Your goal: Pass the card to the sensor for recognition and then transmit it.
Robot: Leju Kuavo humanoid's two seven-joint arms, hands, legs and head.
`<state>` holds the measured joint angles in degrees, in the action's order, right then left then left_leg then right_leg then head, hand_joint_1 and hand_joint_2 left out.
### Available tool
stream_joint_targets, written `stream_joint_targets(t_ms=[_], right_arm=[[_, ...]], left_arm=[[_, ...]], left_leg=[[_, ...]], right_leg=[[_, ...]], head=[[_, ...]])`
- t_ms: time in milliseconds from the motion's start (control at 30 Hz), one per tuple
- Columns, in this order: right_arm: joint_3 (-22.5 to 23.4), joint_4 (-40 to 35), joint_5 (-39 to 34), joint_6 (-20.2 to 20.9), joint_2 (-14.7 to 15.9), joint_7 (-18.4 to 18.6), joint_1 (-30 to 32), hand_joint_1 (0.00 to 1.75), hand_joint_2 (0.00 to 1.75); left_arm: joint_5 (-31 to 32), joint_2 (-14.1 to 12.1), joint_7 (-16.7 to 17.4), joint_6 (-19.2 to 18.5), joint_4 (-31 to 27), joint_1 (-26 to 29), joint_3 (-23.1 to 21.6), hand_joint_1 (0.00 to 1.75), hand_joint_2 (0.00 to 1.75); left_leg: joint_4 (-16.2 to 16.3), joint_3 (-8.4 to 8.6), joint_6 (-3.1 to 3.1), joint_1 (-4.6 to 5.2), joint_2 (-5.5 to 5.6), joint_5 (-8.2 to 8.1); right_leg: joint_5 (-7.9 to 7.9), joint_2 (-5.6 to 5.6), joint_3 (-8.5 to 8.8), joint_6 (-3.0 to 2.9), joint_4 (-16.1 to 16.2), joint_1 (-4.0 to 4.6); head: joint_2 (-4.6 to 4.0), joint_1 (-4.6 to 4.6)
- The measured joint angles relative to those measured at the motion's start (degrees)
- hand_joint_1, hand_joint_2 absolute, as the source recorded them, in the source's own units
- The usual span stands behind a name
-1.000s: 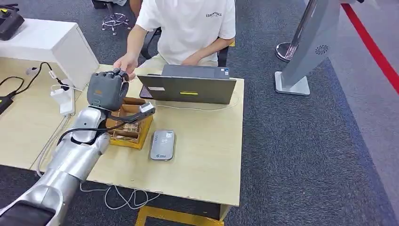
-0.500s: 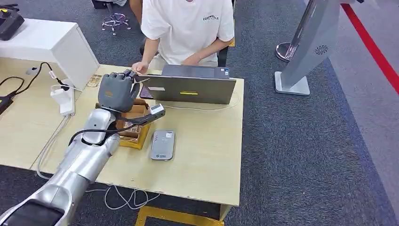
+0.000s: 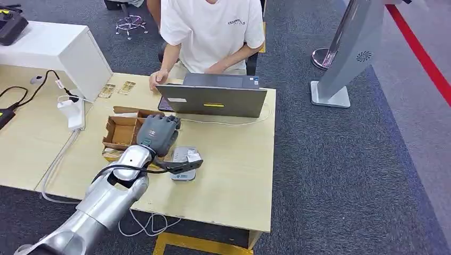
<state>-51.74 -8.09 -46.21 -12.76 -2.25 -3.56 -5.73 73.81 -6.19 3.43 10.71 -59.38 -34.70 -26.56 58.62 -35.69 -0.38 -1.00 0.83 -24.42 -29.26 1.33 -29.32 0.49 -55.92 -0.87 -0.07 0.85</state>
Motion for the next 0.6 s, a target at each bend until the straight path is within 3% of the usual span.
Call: stream_joint_targets(t_ms=[133, 333, 467, 600], right_arm=[[-0.09, 0.00, -0.44, 0.00, 0.00, 0.39, -0.01, 0.00, 1.75], [-0.24, 0.00, -0.52, 0.00, 0.00, 0.50, -0.02, 0.00, 1.75], [-0.57, 0.00, -1.09, 0.00, 0.00, 0.63, -0.04, 0.00, 1.75], [-1.00, 0.00, -1.25, 0.00, 0.00, 0.63, -0.08, 0.00, 1.75]], left_arm=[[-1.40, -0.02, 0.02, -3.01, 2.23, -0.57, -0.68, 1.75, 1.75], [-1.84, 0.04, 0.02, -3.80, 4.04, -1.02, -1.27, 1.75, 1.75], [-2.88, 0.09, 1.25, -7.76, 5.07, -1.46, -2.10, 1.75, 1.75], [-4.17, 0.57, 1.42, -9.20, 7.10, -1.93, -3.04, 1.75, 1.75]], left_leg=[[0.00, -0.01, 0.00, 0.00, -0.01, 0.00], [0.00, -0.01, 0.00, 0.01, -0.01, 0.00], [0.00, -0.01, 0.00, 0.00, -0.01, 0.00], [0.00, 0.00, 0.00, 0.00, -0.01, 0.00]], right_leg=[[0.01, 0.01, 0.06, 0.00, 0.00, 0.00], [0.00, 0.01, 0.05, 0.00, 0.00, -0.01], [0.00, 0.01, 0.04, 0.00, 0.00, 0.00], [0.00, 0.01, 0.05, 0.00, 0.00, 0.00]], head=[[0.00, 0.00], [0.00, 0.00], [0.00, 0.00], [0.02, 0.00]])
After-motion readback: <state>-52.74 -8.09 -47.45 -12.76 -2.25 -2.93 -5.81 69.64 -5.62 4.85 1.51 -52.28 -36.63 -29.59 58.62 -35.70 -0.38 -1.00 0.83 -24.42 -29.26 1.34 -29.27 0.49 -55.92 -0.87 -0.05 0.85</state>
